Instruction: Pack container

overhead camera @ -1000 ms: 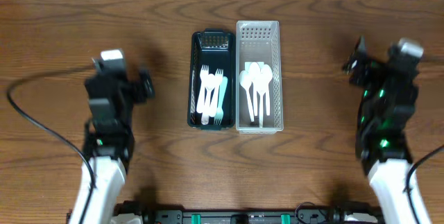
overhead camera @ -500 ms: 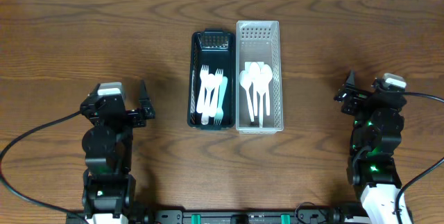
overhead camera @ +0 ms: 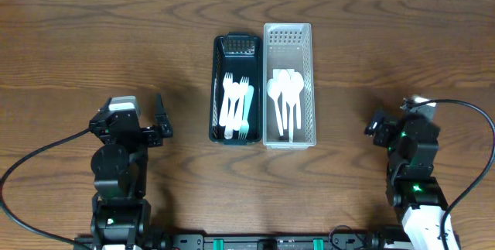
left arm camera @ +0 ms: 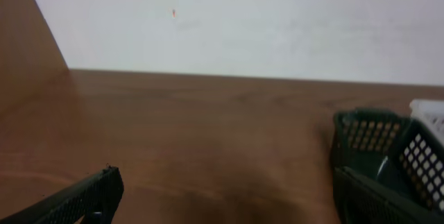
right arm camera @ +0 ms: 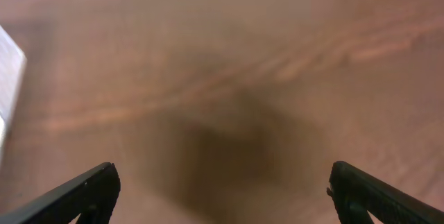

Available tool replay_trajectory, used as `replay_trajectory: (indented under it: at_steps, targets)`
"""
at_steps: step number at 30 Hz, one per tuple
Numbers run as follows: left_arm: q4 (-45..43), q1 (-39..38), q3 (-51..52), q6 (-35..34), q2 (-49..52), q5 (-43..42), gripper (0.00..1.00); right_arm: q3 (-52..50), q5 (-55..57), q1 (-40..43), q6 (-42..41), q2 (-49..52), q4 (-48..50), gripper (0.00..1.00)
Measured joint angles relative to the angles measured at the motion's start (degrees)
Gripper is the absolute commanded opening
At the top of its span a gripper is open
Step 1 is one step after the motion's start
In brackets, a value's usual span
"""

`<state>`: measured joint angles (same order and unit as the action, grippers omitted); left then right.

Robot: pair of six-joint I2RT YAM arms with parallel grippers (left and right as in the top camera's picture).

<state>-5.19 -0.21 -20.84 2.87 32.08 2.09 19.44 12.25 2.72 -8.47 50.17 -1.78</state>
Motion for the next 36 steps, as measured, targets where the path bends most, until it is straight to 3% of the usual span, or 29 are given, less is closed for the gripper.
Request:
replay_trajectory:
  at_steps: [15, 26, 32, 36]
  targets:
    - [21.57, -0.02, 0.02, 0.15, 0.83, -0.02, 0.98, -0.02, 0.04, -0.28, 0.0, -1.14, -19.45, 0.99]
    - [32.24, -0.02, 0.02, 0.15, 0.83, -0.02, 0.98, -0.02, 0.83, -5.51, 0.02, -19.8, -32.7, 0.99]
    - [32.37, -0.02, 0.02, 0.15, 0.83, -0.02, 0.98, -0.02, -2.03, -5.6, 0.02, -33.09, -28.48, 0.99]
    - [32.39, -0.02, 0.02, 0.15, 0.83, -0.02, 0.98, -0.35, -3.19, -5.6, 1.53, -40.79, -19.87, 0.99]
